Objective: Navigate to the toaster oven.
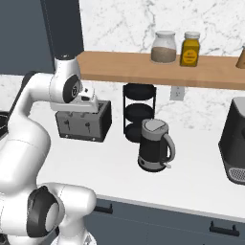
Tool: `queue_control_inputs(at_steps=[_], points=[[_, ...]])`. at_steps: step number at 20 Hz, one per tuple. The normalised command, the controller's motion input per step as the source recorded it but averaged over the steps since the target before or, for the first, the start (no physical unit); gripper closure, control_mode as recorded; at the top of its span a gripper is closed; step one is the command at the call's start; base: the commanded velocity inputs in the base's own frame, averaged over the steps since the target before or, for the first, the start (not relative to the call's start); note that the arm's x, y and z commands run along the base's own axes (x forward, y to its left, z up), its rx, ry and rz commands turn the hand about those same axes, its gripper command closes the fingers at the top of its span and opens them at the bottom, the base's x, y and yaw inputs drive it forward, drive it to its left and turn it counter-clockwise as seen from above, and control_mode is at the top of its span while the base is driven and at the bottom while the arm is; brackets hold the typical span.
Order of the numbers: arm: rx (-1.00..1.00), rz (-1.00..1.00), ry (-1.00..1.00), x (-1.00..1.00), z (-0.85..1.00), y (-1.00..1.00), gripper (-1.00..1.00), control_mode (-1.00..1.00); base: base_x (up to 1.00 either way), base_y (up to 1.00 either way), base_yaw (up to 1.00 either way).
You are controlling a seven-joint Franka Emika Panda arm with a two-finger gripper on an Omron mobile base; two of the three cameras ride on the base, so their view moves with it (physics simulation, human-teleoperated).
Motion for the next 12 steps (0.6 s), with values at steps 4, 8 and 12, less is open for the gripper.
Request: queue_control_inputs(at_steps=[4, 8, 12], points=[[0.00, 0.00, 0.00, -0.26, 0.00, 0.00, -1.00, -1.00, 0.00, 0.00, 0.00], [0.00, 0.00, -0.02, -0.78, 0.00, 0.00, -1.00, -1.00, 0.00, 0.00, 0.00], [0.00, 0.00, -0.05, -1.00, 0.00, 0.00, -1.00, -1.00, 0.00, 0.00, 0.00]])
